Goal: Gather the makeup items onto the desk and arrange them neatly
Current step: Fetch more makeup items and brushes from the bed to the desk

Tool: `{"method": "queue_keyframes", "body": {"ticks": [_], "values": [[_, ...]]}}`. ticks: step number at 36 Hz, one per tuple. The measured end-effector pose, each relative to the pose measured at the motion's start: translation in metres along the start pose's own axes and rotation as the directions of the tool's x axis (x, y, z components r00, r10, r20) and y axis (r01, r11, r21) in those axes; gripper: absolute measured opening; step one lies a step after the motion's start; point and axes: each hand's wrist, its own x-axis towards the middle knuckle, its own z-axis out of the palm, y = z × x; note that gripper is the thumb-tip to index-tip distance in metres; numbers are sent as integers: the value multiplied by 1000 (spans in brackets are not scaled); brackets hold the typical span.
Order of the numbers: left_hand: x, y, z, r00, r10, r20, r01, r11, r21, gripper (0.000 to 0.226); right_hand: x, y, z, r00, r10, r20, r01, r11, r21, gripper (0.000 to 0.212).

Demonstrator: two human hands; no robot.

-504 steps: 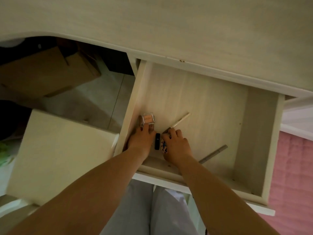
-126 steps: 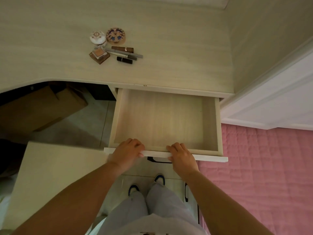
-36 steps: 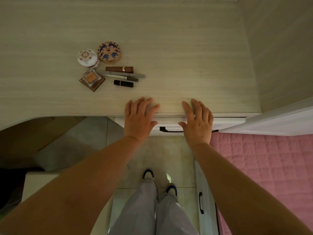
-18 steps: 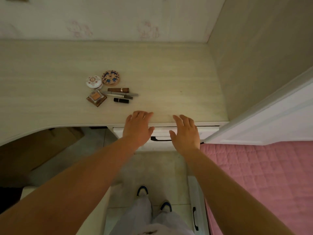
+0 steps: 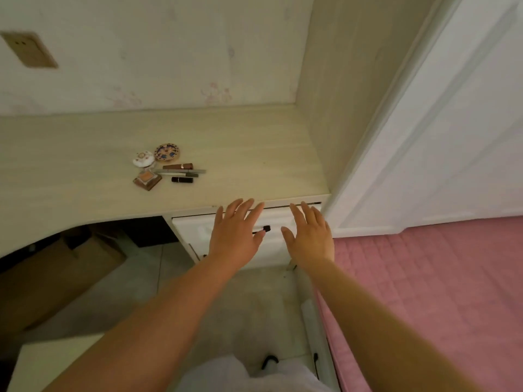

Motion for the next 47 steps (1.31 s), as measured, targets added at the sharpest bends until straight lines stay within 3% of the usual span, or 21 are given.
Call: {"method": "queue_keyframes", "body": {"ticks": [11,16,23,31,47], "values": [[-31,28,7,969,236,71,-238,971,23,61,-84,17,4,948,317,-37,-309,941,139,58],[-58,51,23,909,393,142,-401,915,36,65,-138,21,24,886,462,-37,-449,876,175,56],[-111,91,42,779,588,219,-599,801,-19,66,-227,33,54,743,668,-24,-638,719,276,58],[-179,152,59,602,744,289,-771,636,-31,66,-323,55,65,550,834,-43,-754,518,403,58],[-402,327,86,297,904,306,-939,335,-77,66,-592,133,73,220,971,-97,-872,240,426,60]]}}
